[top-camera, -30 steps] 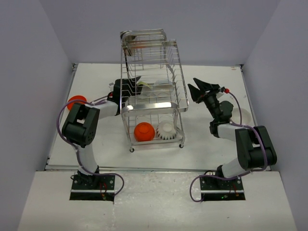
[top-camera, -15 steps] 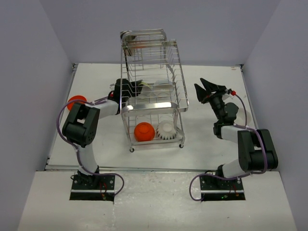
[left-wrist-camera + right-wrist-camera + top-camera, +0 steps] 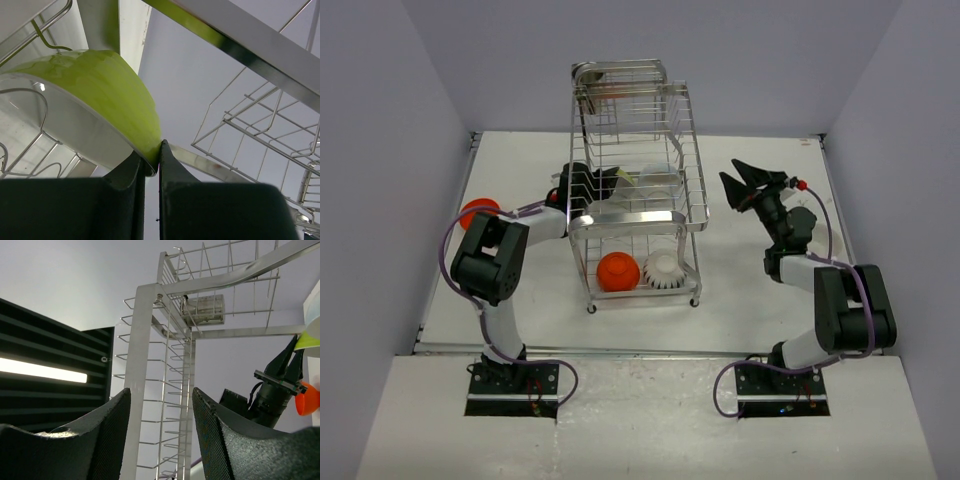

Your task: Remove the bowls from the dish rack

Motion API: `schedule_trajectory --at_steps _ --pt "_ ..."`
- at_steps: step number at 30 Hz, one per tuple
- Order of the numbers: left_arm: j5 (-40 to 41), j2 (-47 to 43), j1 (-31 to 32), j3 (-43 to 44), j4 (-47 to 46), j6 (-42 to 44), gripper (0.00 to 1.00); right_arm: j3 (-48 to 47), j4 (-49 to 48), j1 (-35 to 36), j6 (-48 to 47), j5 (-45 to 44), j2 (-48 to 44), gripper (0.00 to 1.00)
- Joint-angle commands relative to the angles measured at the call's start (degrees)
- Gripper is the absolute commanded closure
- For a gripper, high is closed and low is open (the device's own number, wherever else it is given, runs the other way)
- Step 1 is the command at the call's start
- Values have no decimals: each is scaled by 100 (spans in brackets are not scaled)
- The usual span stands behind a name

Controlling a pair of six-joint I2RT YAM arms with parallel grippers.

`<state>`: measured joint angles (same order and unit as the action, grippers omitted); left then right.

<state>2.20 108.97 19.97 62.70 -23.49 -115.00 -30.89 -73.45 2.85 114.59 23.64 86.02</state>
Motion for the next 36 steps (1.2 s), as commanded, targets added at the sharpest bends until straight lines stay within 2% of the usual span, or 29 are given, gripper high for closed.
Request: schedule_trajectory --at_steps 1,8,14,30,36 --pt "-35 20 -98 67 -481 -550 100 -390 94 -22 750 316 90 46" --pt "0 -139 -107 -73 -972 -550 100 -593 103 -22 644 475 284 45" --pt "9 -60 -151 -231 -2053 -480 100 -813 -336 -30 635 879 679 45" --pt "149 441 -204 -662 -4917 -628 100 -954 -705 -30 319 1670 1101 44" --pt "220 204 -186 -1136 -5175 -673 100 -760 -803 -39 319 1688 1110 44"
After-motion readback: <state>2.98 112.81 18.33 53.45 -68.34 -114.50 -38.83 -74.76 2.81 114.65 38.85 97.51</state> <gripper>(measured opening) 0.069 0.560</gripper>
